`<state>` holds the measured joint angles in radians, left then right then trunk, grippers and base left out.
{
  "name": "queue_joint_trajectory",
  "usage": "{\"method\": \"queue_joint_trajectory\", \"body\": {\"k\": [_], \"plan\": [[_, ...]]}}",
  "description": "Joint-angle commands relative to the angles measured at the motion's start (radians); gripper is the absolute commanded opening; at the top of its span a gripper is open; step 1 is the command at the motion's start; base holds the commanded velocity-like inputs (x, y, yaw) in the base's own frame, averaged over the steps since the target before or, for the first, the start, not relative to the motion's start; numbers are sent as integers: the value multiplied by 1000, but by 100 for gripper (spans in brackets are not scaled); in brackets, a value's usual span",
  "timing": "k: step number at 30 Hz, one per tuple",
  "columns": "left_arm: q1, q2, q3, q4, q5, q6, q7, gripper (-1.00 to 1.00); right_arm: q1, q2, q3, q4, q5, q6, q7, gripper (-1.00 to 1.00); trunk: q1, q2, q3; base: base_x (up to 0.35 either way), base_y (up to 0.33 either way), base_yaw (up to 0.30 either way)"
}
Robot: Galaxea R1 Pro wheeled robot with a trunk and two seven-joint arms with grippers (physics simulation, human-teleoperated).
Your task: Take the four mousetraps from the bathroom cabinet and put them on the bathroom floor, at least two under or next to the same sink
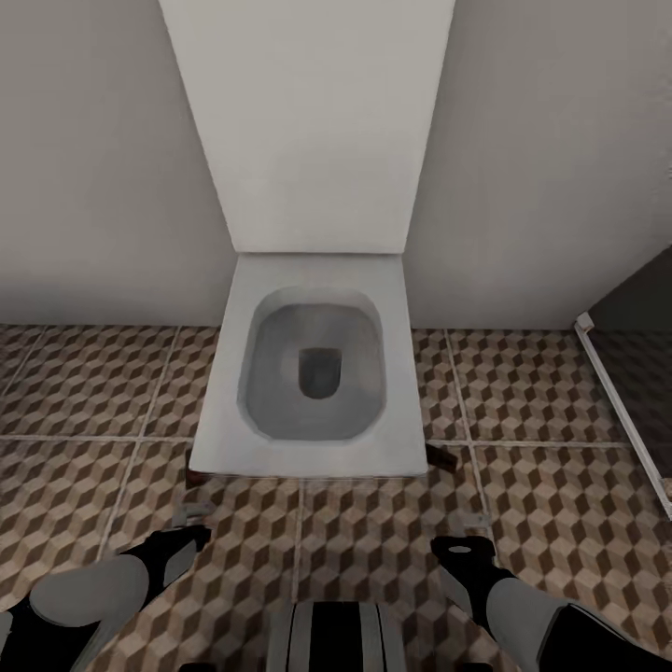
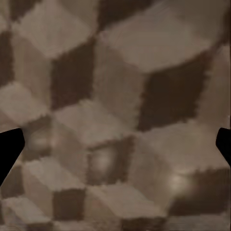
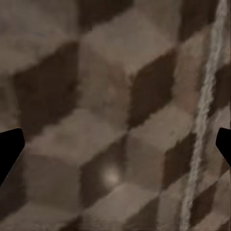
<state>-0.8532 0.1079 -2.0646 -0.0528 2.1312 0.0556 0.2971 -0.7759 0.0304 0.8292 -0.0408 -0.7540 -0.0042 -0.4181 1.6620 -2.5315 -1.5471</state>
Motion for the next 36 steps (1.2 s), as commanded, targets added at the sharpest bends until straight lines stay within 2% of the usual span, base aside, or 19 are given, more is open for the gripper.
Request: {"method": "queue_joint_trajectory", "body": {"k": [1,20,36], "plan": [[-1,1,-7,-4,3,2,7,100,0,0,8,-1,-10,0,-4,100,-1,0,-1,-333,0,0],[-1,1,-7,-5,3,2,6,100,0,0,8,0,-9,0,-4,100,-1,0,-1,-307,0,0],[-1,-9,-7,-8,2,3,7,100,0,1,11,-2,-5,-4,-2,100,-8,3,61,-24,0,0]]}}
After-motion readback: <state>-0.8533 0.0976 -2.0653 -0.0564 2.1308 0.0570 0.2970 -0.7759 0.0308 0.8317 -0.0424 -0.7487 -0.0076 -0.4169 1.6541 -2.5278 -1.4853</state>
